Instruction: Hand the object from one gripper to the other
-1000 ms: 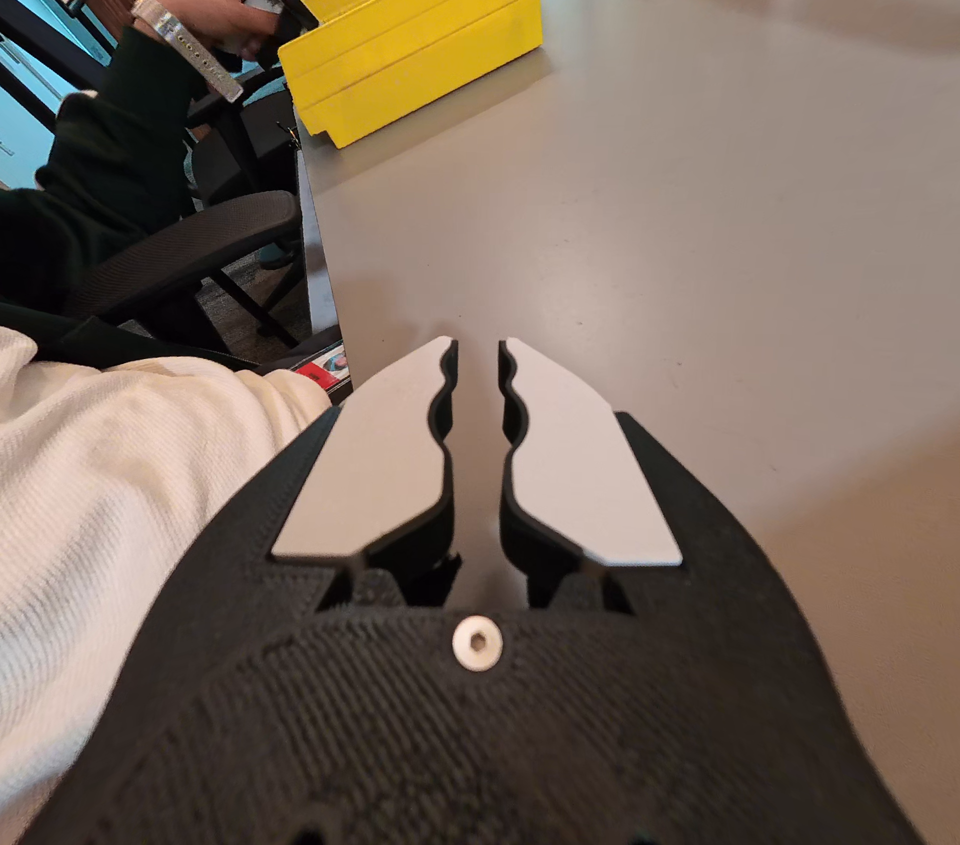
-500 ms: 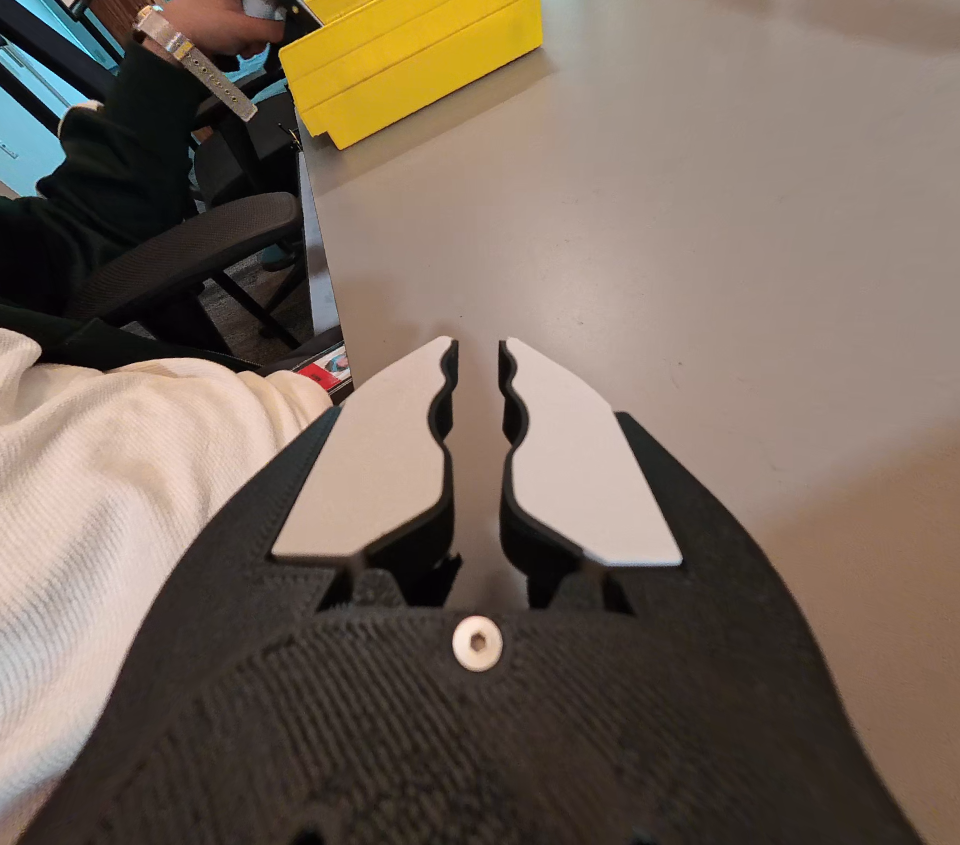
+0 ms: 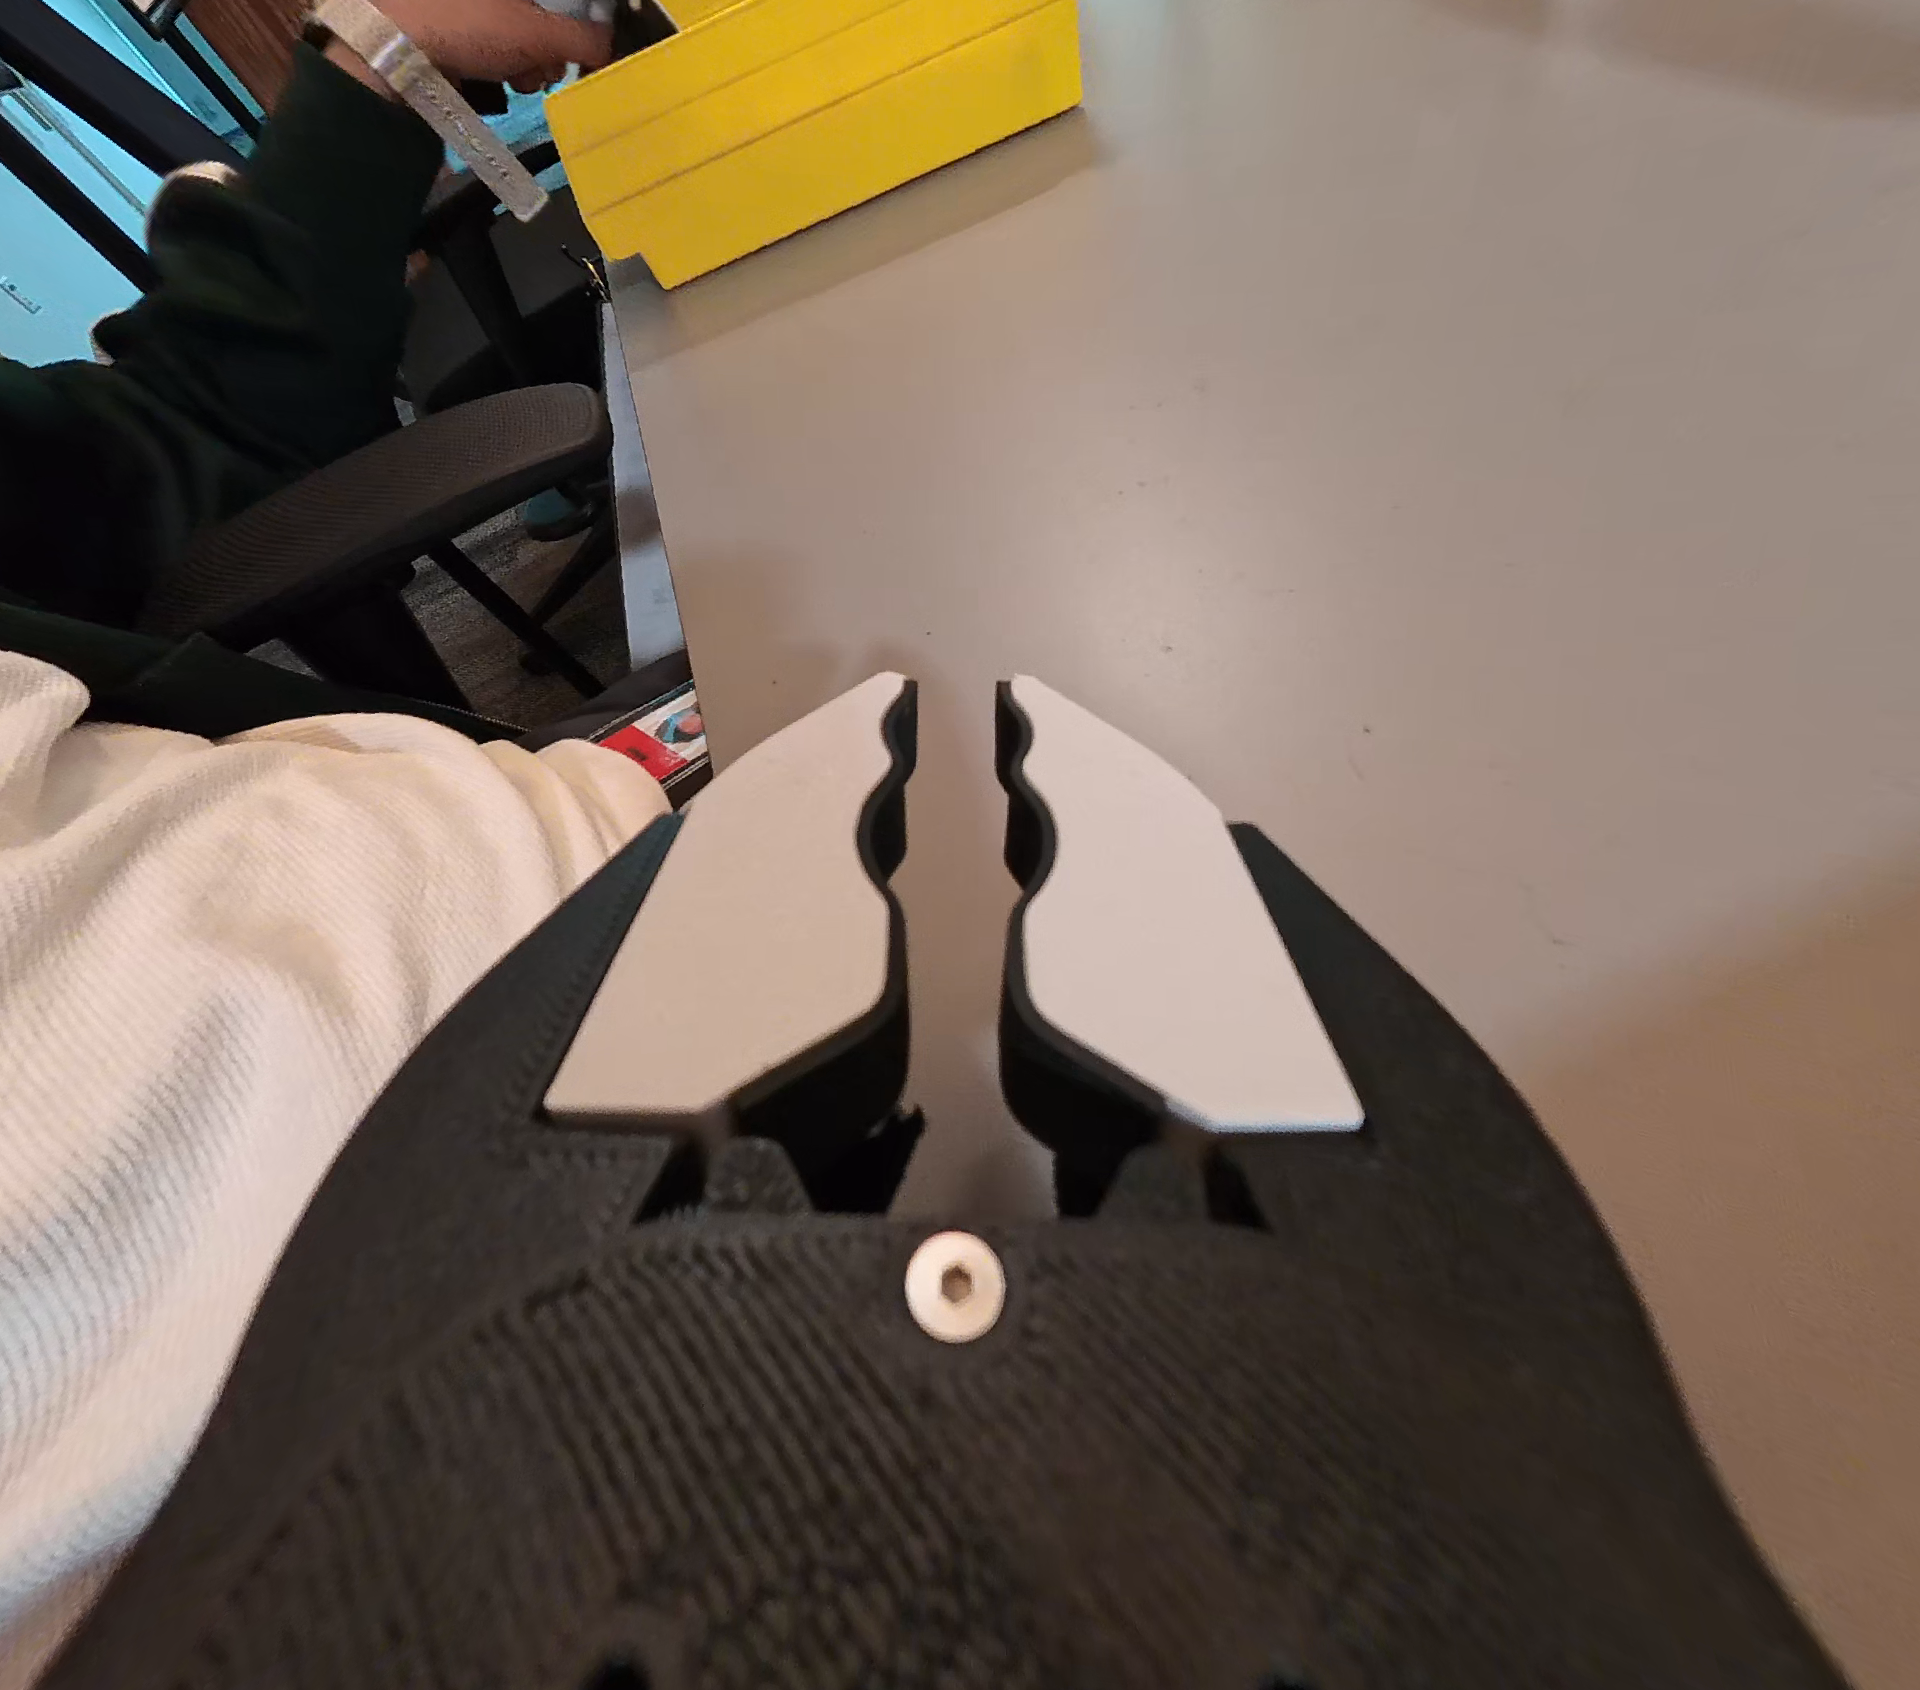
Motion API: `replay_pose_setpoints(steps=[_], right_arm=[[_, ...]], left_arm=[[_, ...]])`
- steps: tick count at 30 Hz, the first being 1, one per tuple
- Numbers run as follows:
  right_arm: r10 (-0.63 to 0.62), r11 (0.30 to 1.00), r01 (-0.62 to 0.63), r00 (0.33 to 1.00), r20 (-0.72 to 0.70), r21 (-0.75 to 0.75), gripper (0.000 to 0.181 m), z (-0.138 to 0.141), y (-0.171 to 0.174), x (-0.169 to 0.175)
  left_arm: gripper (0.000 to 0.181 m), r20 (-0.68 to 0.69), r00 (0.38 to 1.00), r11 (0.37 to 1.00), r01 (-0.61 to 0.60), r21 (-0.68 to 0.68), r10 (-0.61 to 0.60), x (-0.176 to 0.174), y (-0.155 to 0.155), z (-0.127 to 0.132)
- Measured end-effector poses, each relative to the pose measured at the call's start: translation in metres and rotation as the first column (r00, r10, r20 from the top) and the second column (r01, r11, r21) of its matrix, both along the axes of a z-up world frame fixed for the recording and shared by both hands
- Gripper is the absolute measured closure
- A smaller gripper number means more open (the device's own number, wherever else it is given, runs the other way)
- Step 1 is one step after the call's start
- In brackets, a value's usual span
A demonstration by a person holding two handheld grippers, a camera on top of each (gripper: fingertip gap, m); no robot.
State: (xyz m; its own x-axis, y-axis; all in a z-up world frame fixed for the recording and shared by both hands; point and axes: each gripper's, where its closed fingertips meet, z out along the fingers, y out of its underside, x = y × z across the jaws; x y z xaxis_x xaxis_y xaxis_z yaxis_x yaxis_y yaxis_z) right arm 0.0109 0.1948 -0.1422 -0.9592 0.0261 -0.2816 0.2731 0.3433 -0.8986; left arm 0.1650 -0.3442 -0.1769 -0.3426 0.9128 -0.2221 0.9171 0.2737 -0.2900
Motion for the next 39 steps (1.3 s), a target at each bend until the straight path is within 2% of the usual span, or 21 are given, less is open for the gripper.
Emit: replay_pose_setpoints(steps=[1, 5, 9, 15, 19, 21, 27, 29, 31, 32, 39], right_arm=[[0.001, 1.0, -0.001, 1.0, 0.002, 0.0, 0.167, 0.0, 0.0, 0.0], [0.003, 1.0, -0.003, 1.0, 0.0, 0.005, 0.167, -0.001, -0.001, 0.001], [0.002, 1.0, -0.002, 1.0, 0.004, 0.005, 0.167, -0.001, -0.001, 0.0], [0.003, 1.0, -0.003, 1.0, 0.012, 0.006, 0.167, -0.002, -0.001, 0.0], [0.005, 1.0, -0.005, 1.0, 0.005, 0.004, 0.167, -0.001, -0.001, 0.001], [0.005, 1.0, -0.005, 1.0, 0.007, 0.002, 0.167, -0.001, 0.0, 0.001], [0.006, 1.0, -0.006, 1.0, 0.011, 0.003, 0.167, -0.001, -0.001, 0.001], [0.009, 1.0, -0.009, 1.0, 0.008, 0.006, 0.167, -0.002, -0.001, 0.001], [0.009, 1.0, -0.009, 1.0, 0.005, 0.007, 0.167, -0.002, -0.001, 0.002], [0.009, 1.0, -0.009, 1.0, 0.005, 0.006, 0.167, -0.002, -0.001, 0.002], [0.006, 1.0, -0.006, 1.0, 0.008, 0.003, 0.167, -0.001, -0.001, 0.001]], left_arm=[[0.159, -0.04, 0.999, 0.998, 0.011, 0.066, -0.008, -0.003, 0.008, 0.001], [0.159, -0.108, 0.994, 0.982, 0.042, 0.186, -0.022, 0.0, 0.017, 0.003], [0.16, -0.202, 0.979, 0.959, 0.021, 0.283, 0.039, 0.005, 0.012, 0.004], [0.159, -0.17, 0.985, 0.991, -0.001, 0.135, 0.024, 0.01, 0.0, 0.002], [0.154, -0.139, 0.99, 0.99, 0.013, 0.141, 0.007, 0.003, 0.002, -0.001], [0.147, -0.083, 0.997, 0.987, 0.007, 0.158, 0.007, 0.004, 0.001, -0.013], [0.144, -0.102, 0.992, 0.996, 0.083, 0.014, -0.081, -0.007, -0.002, -0.006], [0.143, -0.065, 0.991, 0.993, 0.113, -0.041, -0.115, -0.006, -0.004, -0.006], [0.132, 0.023, 0.991, 0.991, 0.129, -0.02, -0.129, 0.0, -0.003, -0.017], [0.133, 0.048, 0.989, 0.99, 0.139, -0.007, -0.138, 0.0, -0.002, -0.023], [0.139, 0.01, 0.994, 0.993, 0.111, 0.027, -0.111, -0.005, -0.003, -0.027]])
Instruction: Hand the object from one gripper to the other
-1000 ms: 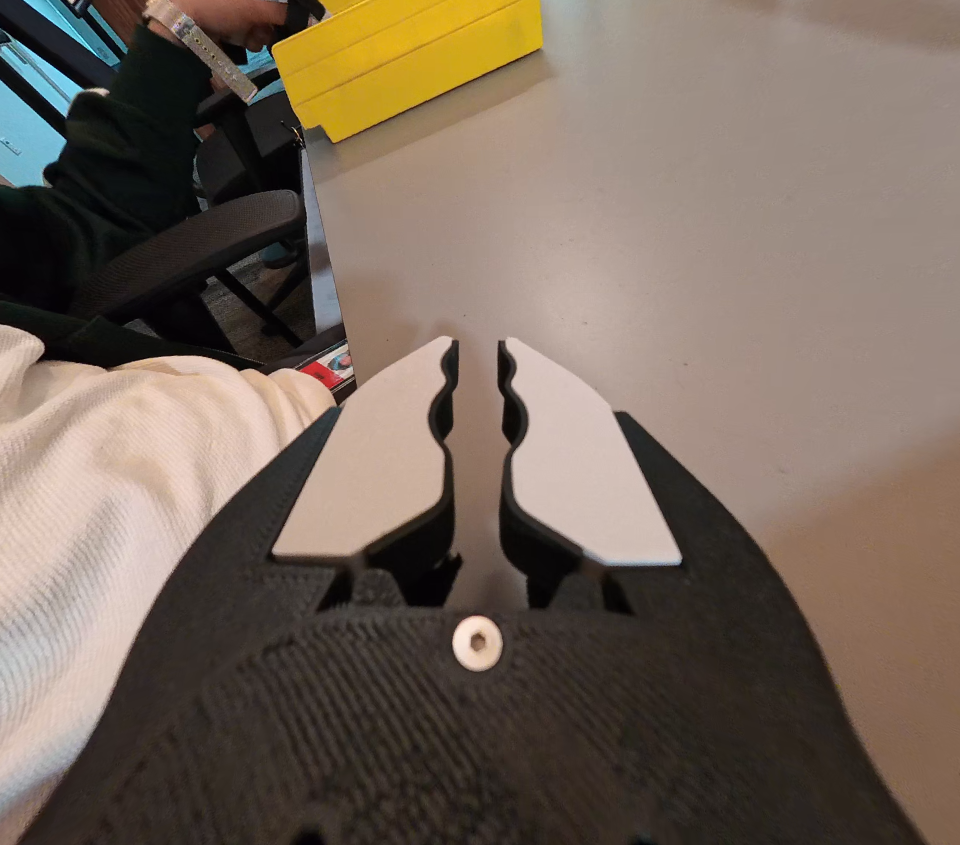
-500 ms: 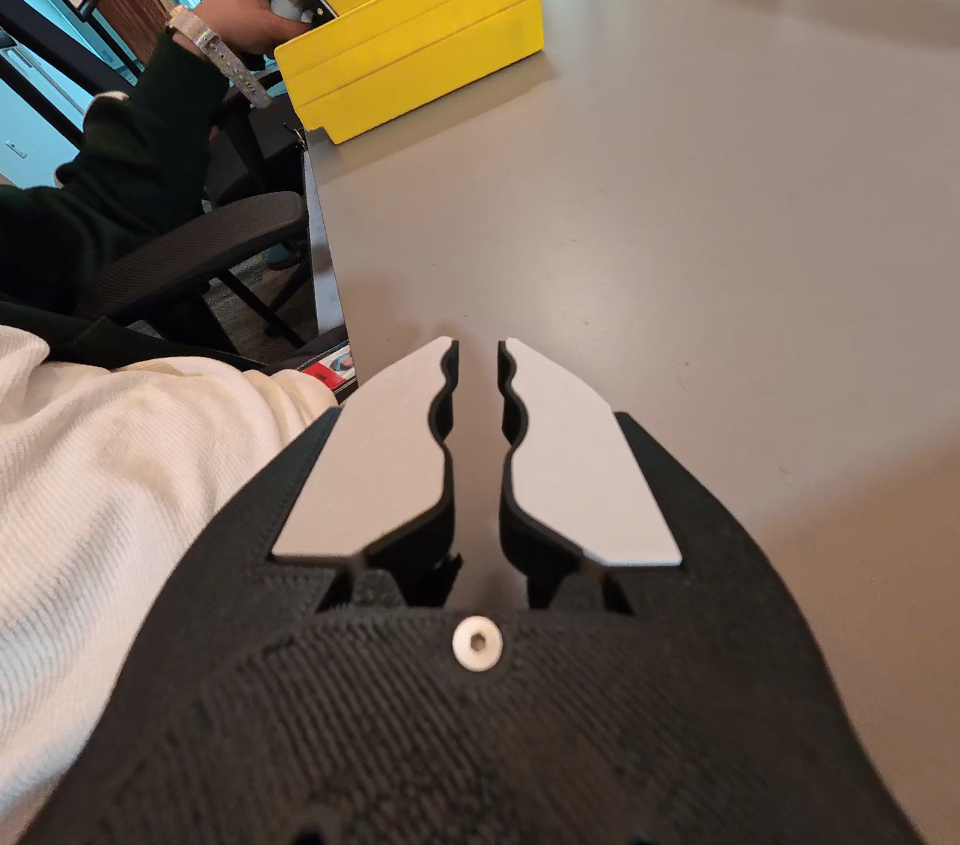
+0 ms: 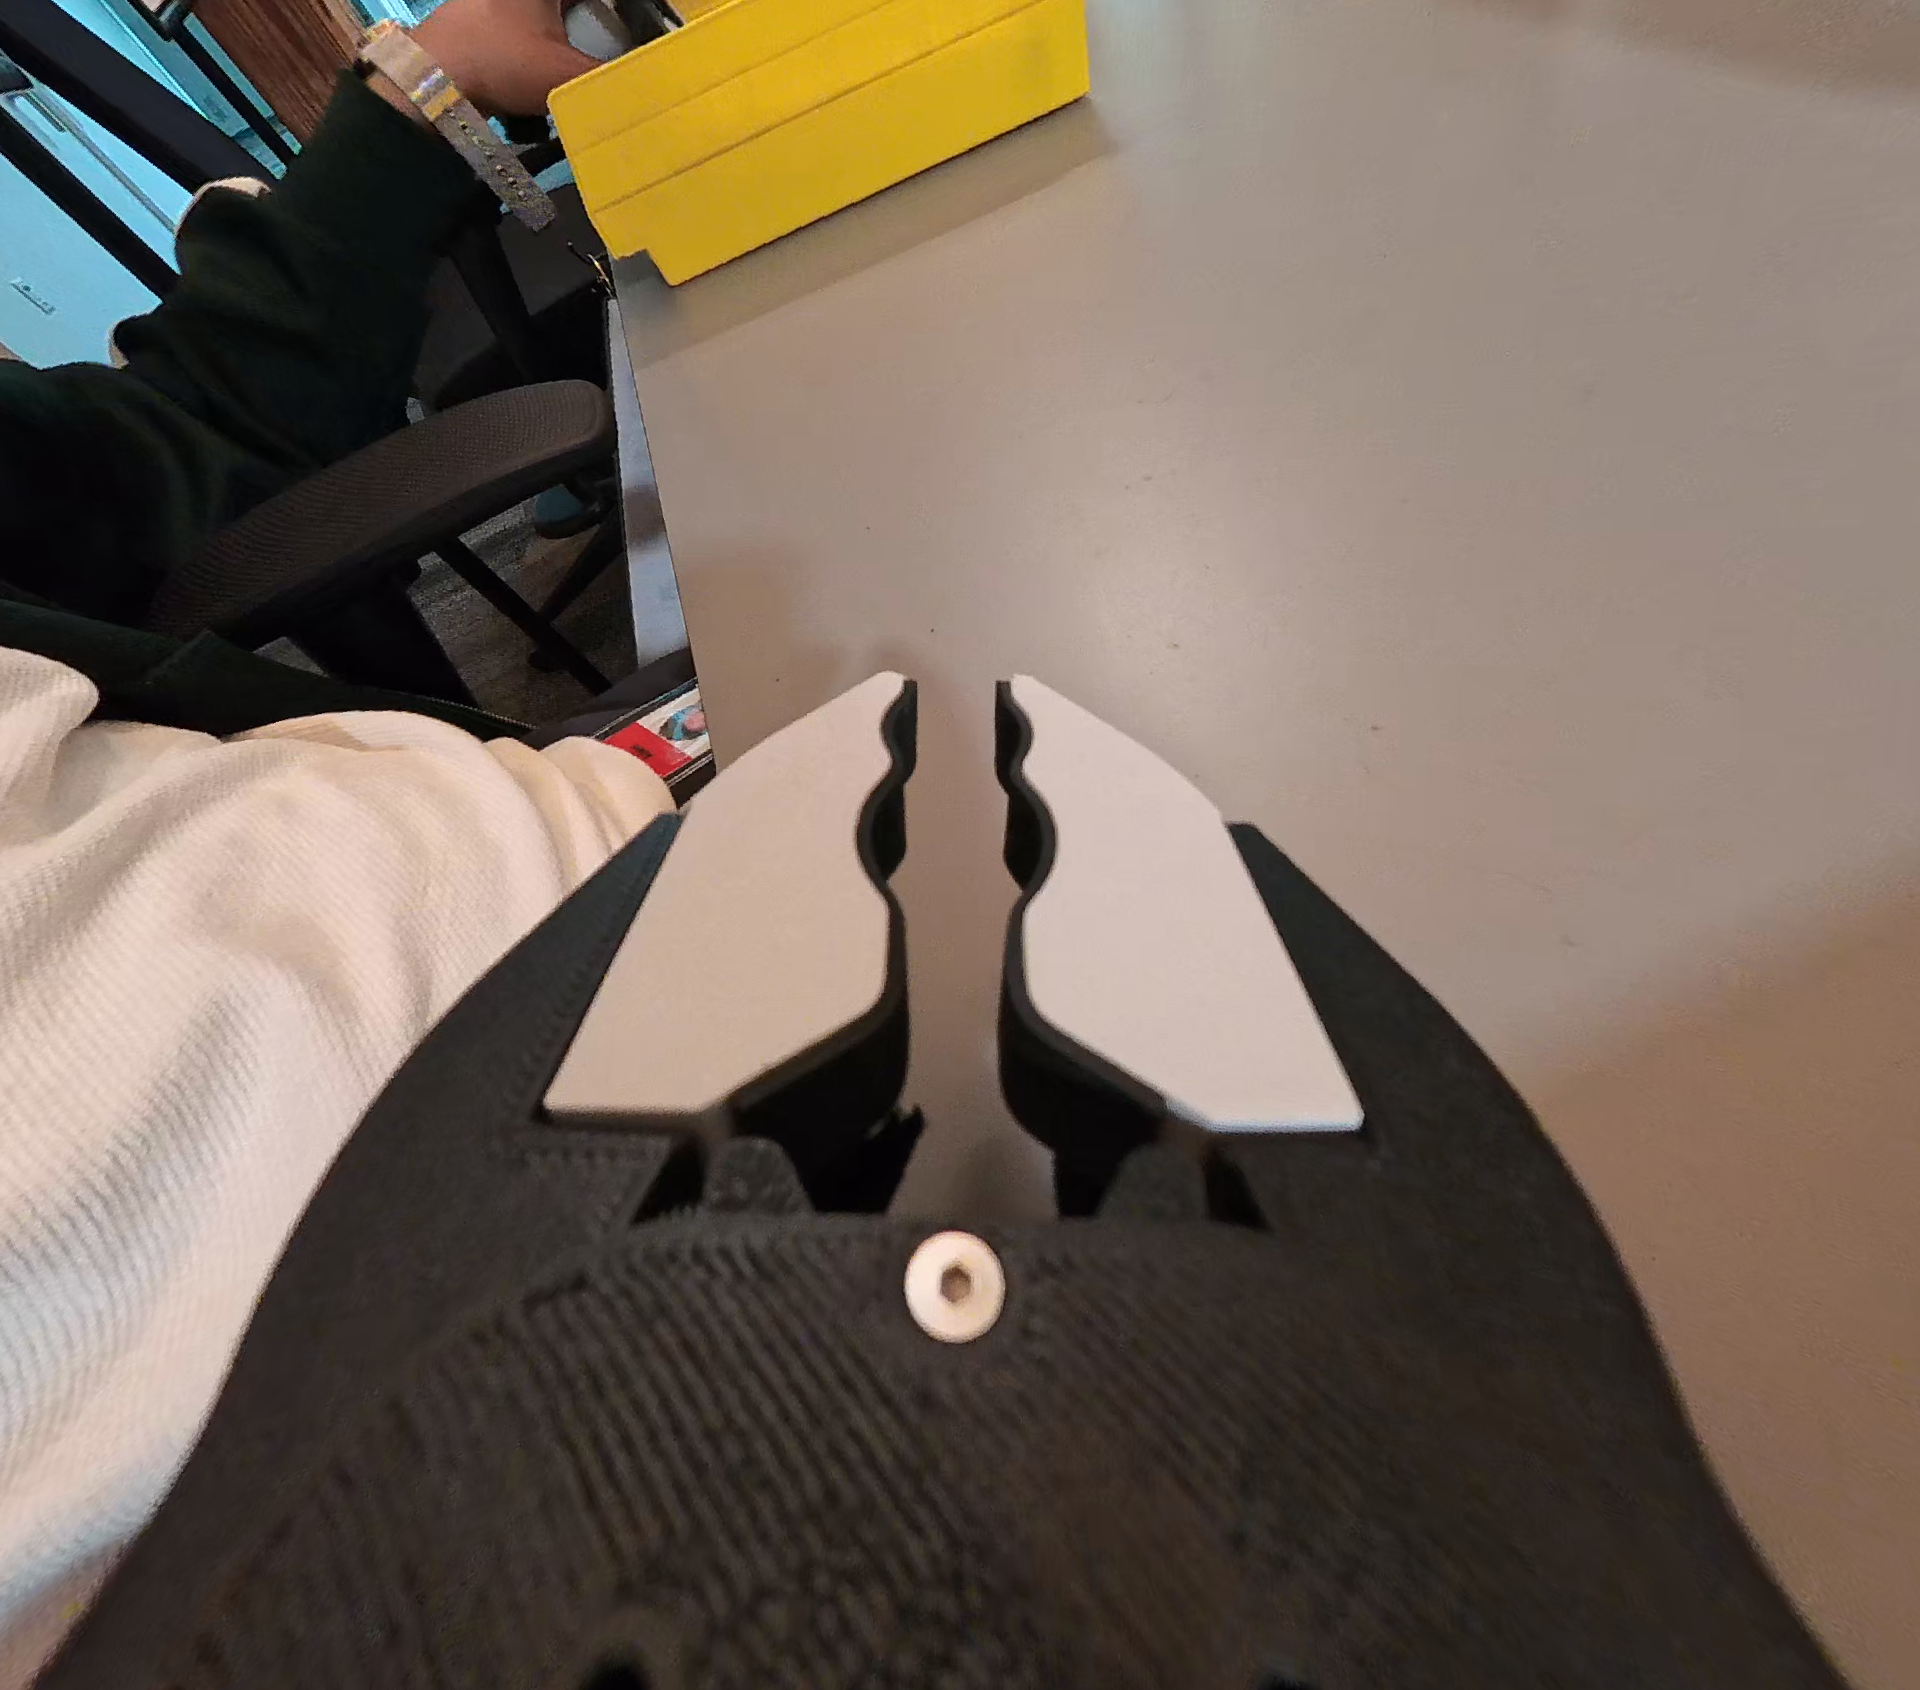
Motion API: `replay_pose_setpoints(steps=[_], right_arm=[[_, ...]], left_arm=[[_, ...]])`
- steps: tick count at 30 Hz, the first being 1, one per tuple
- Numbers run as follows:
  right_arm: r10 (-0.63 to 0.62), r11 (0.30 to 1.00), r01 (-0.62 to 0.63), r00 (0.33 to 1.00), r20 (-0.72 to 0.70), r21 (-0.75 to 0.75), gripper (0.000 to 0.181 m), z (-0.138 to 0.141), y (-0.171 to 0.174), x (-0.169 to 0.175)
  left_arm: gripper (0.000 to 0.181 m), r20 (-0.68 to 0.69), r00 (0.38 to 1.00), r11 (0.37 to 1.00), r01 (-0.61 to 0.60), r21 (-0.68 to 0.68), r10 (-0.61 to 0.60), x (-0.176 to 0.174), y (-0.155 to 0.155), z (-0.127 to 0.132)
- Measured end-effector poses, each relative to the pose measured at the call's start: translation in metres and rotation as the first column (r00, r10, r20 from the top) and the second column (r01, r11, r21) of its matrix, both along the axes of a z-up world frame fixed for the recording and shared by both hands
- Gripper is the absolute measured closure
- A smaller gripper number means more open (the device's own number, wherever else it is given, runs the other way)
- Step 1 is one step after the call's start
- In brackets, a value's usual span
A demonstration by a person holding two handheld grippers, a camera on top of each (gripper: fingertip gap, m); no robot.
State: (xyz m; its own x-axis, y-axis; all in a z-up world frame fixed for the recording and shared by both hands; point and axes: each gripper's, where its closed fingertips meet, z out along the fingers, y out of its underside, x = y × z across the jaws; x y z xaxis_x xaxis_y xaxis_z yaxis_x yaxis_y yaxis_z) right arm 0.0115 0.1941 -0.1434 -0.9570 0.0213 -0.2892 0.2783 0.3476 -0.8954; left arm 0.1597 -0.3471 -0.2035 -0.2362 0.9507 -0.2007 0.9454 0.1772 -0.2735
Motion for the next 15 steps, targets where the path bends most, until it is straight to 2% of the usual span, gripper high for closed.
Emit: replay_pose_setpoints(steps=[3, 8, 15], right_arm=[[0.002, 1.0, -0.002, 1.0, 0.002, 0.0, 0.167, 0.0, -0.001, 0.0], [0.001, 1.0, -0.001, 1.0, -0.002, 0.0, 0.167, 0.0, 0.0, 0.0], [0.002, 1.0, -0.002, 1.0, 0.0, 0.003, 0.167, -0.001, -0.001, 0.001]], left_arm=[[0.139, -0.081, 0.996, 0.993, -0.027, 0.116, 0.036, -0.004, 0.011, 0.006], [0.14, -0.24, 0.963, 0.935, -0.03, 0.353, 0.122, -0.011, 0.025, 0.019], [0.141, -0.391, 0.911, 0.93, 0.021, 0.366, 0.133, -0.013, 0.027, 0.044]])
